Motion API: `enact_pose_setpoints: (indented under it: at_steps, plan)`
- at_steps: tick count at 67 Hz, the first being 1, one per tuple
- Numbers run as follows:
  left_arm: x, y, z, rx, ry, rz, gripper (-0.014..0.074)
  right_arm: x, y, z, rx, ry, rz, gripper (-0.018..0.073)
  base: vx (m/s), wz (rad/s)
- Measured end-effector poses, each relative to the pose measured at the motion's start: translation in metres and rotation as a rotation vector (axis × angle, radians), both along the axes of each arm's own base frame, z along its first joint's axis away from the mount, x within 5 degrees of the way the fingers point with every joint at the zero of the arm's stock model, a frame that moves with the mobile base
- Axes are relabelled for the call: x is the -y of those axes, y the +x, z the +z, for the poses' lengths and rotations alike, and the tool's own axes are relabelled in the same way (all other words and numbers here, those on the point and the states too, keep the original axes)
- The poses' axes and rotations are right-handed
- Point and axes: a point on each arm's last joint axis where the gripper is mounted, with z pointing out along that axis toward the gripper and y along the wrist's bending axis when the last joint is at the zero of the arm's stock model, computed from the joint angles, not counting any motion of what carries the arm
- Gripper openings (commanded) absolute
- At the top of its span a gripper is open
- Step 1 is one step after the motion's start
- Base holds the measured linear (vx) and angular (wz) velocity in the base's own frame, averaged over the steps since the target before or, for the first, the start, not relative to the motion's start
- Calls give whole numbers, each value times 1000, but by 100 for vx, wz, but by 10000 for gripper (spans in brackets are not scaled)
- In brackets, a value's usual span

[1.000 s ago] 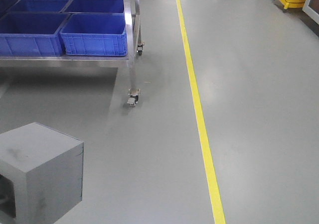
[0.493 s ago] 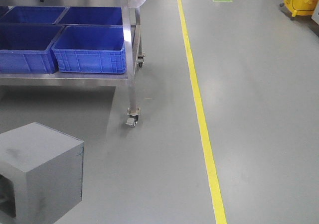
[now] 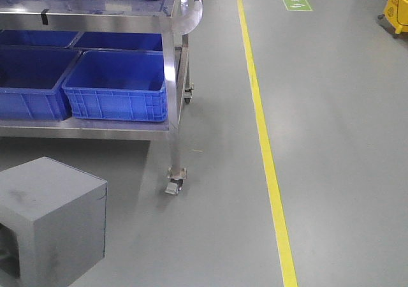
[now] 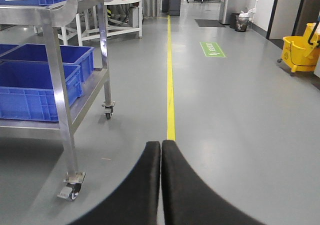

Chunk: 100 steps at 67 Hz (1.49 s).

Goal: Sort gray base to blue bin

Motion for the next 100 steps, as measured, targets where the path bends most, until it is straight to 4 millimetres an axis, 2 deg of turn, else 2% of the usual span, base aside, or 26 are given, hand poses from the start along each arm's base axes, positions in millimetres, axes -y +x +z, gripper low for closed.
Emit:
enact_pose_setpoints:
  at_steps: [37, 100]
  plan:
    - [0, 0, 0, 0, 0, 0, -7, 0, 0, 0, 0, 5, -1, -5, 35, 32]
    - [0, 0, 0, 0, 0, 0, -7, 0, 0, 0, 0, 0, 0, -5, 26, 91]
